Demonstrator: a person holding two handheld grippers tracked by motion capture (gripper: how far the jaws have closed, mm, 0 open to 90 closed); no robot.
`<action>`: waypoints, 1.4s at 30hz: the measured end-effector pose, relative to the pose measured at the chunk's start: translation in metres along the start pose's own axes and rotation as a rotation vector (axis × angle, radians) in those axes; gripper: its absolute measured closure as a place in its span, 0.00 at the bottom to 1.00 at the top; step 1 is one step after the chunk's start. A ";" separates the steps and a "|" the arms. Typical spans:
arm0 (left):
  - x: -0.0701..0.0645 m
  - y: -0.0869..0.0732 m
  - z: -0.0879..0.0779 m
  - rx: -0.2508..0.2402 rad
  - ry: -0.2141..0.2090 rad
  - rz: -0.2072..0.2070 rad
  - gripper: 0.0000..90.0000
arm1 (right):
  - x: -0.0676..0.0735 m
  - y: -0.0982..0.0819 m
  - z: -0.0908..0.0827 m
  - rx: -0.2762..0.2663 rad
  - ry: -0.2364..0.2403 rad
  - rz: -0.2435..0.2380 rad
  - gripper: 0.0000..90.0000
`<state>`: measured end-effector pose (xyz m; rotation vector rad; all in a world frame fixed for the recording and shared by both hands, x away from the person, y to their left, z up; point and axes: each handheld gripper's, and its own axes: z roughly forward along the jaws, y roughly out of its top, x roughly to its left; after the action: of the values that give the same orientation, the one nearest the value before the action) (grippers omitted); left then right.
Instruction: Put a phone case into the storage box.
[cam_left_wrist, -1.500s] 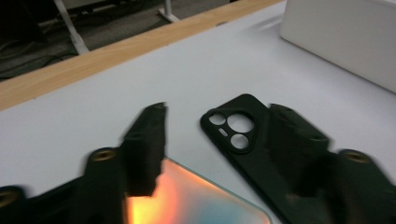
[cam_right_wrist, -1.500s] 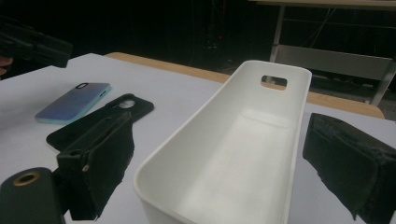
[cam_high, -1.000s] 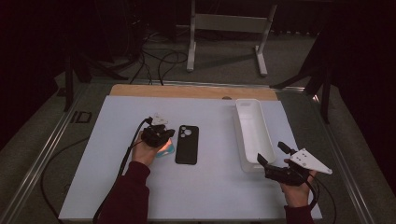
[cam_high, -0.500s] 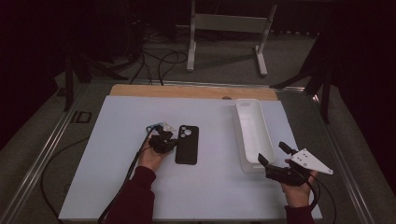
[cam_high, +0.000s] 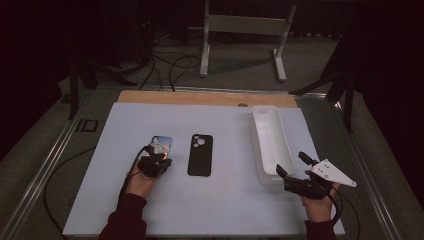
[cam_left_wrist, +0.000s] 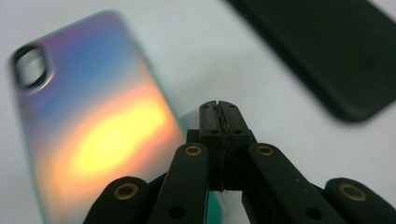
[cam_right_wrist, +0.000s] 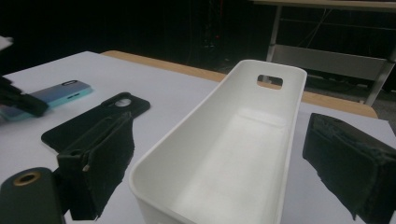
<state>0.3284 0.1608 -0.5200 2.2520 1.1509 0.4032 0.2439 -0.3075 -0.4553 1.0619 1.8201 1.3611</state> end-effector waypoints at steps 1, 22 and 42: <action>0.002 -0.004 -0.004 0.005 0.012 0.001 1.00 | 0.000 0.000 0.000 0.000 0.000 0.001 0.09; 0.016 -0.015 -0.060 -0.373 -0.029 -0.058 0.73 | 0.000 0.003 0.002 -0.005 0.012 -0.010 0.09; 0.042 -0.063 -0.127 -0.606 0.078 -0.136 0.00 | 0.005 0.019 0.020 -0.028 0.158 -0.049 0.09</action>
<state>0.2497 0.2691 -0.4577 1.6364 1.0375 0.6840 0.2624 -0.2909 -0.4426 0.9117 1.9210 1.4728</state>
